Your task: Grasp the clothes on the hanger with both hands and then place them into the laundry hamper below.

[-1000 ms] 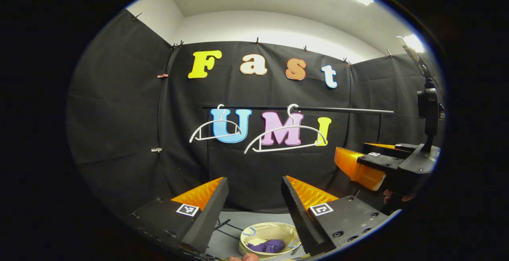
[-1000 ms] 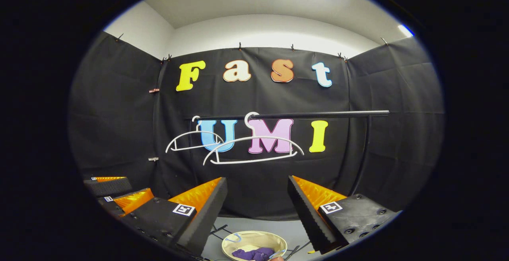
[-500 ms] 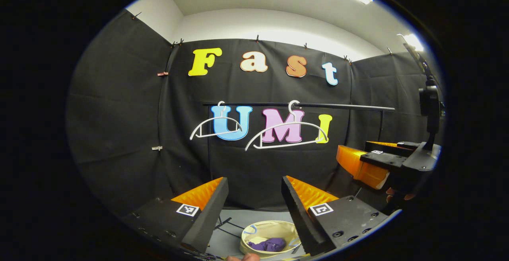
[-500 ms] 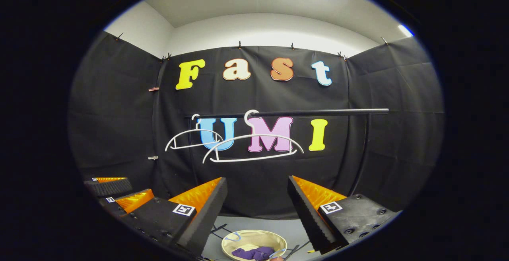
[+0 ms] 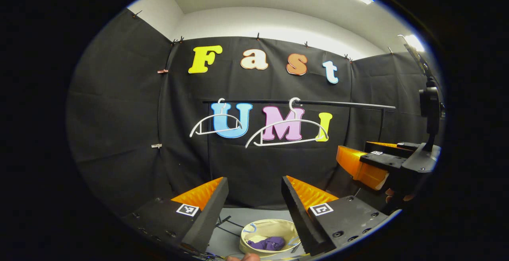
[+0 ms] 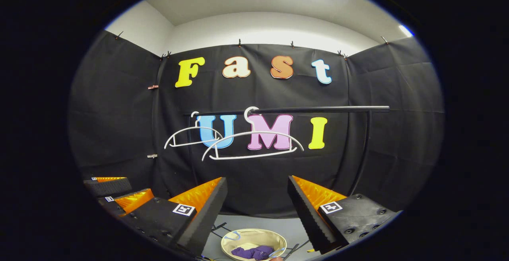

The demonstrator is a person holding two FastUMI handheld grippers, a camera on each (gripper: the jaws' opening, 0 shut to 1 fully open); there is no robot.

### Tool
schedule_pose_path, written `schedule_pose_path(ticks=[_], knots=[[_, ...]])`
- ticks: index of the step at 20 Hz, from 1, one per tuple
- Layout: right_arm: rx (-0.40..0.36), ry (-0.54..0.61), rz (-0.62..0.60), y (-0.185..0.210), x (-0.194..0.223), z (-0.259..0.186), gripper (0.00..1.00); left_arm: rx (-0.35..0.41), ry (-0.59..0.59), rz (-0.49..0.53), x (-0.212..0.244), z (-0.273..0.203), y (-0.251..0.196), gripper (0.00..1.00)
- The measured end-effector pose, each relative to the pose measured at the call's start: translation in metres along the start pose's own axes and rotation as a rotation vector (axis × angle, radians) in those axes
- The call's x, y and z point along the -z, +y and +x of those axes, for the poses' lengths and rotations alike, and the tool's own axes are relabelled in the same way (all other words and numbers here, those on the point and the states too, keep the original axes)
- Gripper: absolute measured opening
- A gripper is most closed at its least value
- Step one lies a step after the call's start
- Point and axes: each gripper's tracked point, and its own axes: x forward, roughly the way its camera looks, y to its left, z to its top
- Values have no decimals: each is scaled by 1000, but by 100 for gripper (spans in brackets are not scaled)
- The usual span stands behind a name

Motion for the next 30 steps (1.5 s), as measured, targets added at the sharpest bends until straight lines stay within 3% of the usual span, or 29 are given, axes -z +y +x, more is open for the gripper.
schedule_pose_path(ticks=[30], knots=[[7, 1, 14, -3, 2, 1, 98, 2, -5, 13, -6, 5, -3, 86]])
